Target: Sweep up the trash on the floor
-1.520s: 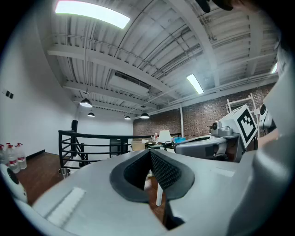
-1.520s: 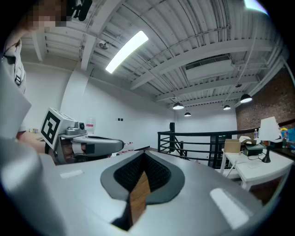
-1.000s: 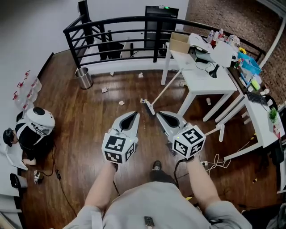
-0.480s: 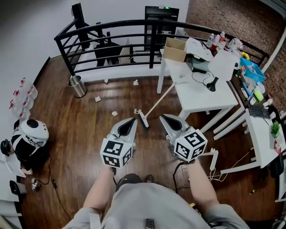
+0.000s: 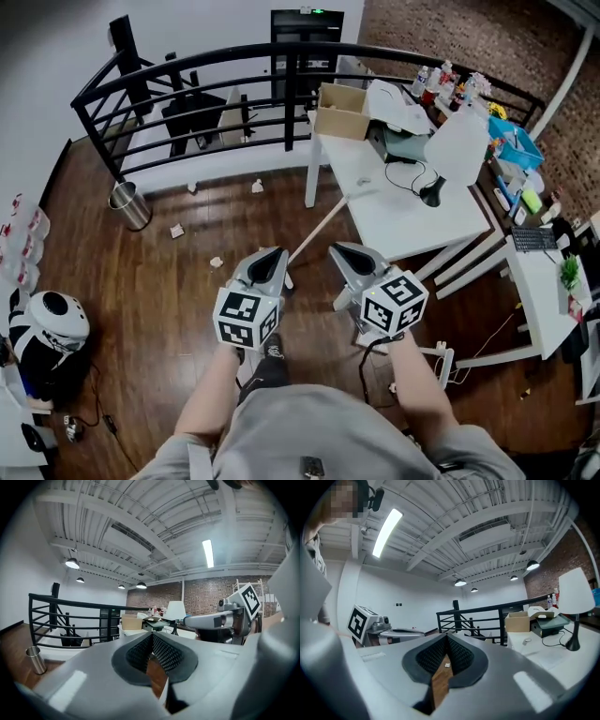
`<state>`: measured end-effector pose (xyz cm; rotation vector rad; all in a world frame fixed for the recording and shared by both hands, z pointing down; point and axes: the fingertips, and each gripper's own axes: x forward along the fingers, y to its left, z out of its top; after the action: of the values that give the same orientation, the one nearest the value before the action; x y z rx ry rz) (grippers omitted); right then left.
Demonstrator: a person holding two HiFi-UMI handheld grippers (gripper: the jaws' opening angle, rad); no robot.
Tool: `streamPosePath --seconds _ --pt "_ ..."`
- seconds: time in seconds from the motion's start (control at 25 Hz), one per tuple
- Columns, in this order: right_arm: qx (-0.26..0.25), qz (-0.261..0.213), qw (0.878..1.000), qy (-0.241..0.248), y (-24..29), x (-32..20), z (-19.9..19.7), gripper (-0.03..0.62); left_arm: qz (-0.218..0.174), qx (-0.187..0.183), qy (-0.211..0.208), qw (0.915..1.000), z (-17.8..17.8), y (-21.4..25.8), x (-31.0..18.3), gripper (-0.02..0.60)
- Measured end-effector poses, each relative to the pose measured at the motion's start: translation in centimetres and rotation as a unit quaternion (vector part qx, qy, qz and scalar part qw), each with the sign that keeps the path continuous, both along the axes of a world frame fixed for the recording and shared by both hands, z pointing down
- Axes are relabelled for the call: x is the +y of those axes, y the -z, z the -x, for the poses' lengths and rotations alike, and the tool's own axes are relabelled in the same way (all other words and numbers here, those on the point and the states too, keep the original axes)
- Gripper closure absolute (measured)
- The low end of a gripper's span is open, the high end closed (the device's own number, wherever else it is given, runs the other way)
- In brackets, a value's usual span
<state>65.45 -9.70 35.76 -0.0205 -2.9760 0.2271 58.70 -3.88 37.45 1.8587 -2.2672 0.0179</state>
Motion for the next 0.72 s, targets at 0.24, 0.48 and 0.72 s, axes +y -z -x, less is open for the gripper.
streamPosePath --seconds 0.24,0.48,0.72 --pt "0.027 -0.011 0.998 -0.062 -0.4 -7.2 6.2 0.594 0.003 0.02 -0.055 0.9983 5.9 -1.7 -7.2 0.575" --pt "0.064 -0.001 0.989 -0.13 -3.2 -13.9 8.4 0.594 0.034 0.038 -0.102 0.9935 8.9 -4.8 -13.5 0.575" --pt "0.117 0.018 0.98 -0.16 -8.3 -22.0 8.2 0.526 0.057 0.051 -0.122 0.9896 9.4 -7.6 -19.1 0.575"
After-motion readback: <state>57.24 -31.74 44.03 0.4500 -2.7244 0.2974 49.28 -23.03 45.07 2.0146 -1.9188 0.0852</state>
